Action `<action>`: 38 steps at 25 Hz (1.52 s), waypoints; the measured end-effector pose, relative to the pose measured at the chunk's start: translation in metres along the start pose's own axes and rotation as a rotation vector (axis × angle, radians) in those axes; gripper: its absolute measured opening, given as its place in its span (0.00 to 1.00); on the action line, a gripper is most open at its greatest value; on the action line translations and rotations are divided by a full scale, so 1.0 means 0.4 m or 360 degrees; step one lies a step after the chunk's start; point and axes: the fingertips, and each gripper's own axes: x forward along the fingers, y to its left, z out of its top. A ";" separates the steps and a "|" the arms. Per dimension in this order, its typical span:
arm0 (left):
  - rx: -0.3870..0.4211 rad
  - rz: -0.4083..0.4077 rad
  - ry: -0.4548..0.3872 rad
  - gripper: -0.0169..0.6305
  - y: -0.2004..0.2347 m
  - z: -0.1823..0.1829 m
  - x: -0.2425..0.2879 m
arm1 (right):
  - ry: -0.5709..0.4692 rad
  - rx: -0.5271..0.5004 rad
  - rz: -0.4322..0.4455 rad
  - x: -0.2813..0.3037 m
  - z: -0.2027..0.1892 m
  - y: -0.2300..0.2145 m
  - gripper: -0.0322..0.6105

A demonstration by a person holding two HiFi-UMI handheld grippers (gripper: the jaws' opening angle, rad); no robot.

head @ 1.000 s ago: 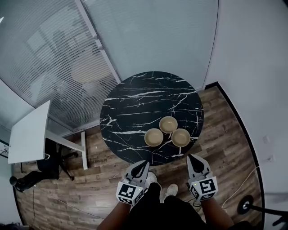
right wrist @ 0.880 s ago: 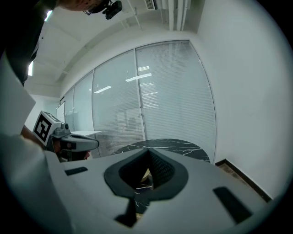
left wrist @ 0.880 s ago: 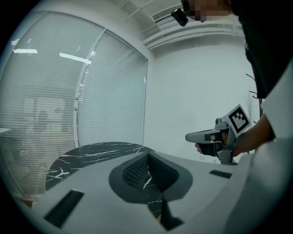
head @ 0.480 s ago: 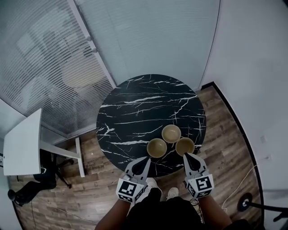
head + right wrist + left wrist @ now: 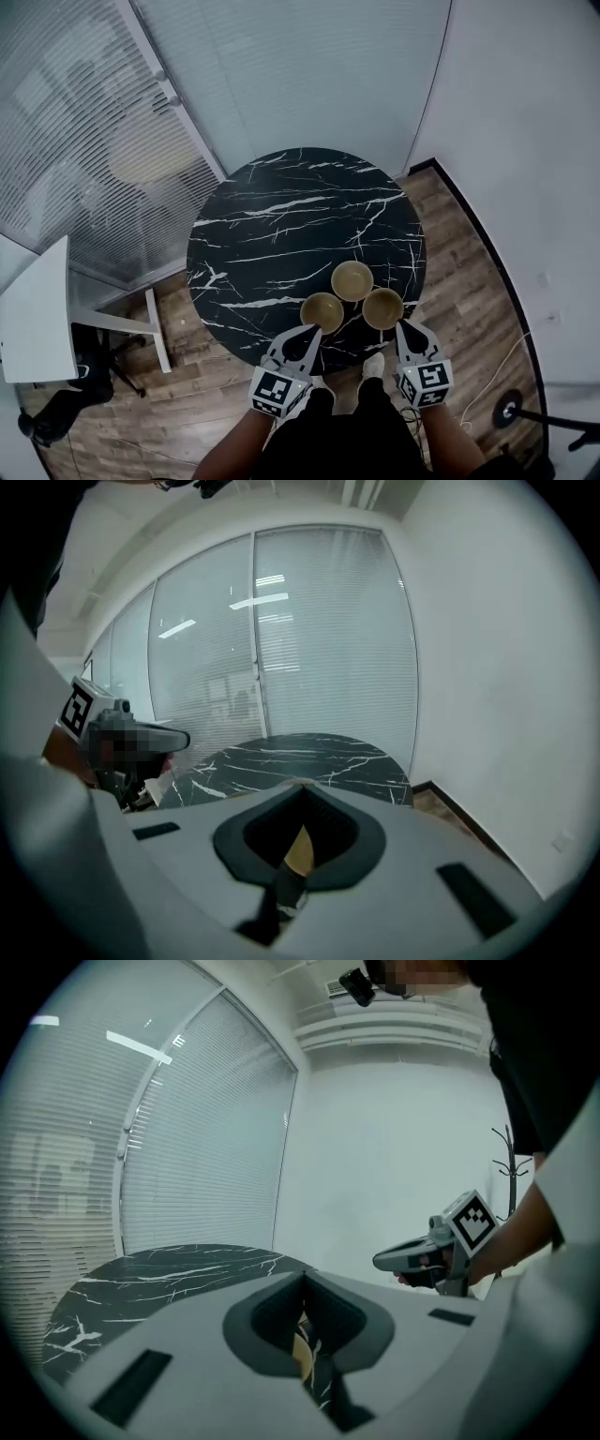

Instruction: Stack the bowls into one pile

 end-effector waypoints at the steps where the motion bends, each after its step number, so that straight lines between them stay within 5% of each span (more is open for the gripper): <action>1: -0.0001 -0.0001 0.0016 0.05 -0.001 -0.008 0.013 | 0.0031 0.0001 -0.0002 0.008 -0.014 -0.013 0.07; 7: -0.0015 0.0042 0.0077 0.05 -0.004 -0.029 0.060 | 0.0169 0.0023 0.0050 0.035 -0.080 -0.057 0.07; 14: -0.0103 0.0124 0.0144 0.05 0.000 -0.081 0.075 | 0.0328 -0.0005 0.0196 0.073 -0.151 -0.065 0.24; 19: -0.0121 0.0165 0.0185 0.05 -0.001 -0.109 0.084 | 0.0431 0.0115 0.0119 0.107 -0.210 -0.115 0.27; 26: -0.0111 0.0200 0.0216 0.05 -0.003 -0.119 0.098 | 0.0581 0.0493 -0.0034 0.166 -0.271 -0.180 0.28; 38: -0.0105 0.0232 0.0228 0.05 -0.003 -0.117 0.106 | 0.0643 0.0555 -0.0018 0.216 -0.291 -0.190 0.19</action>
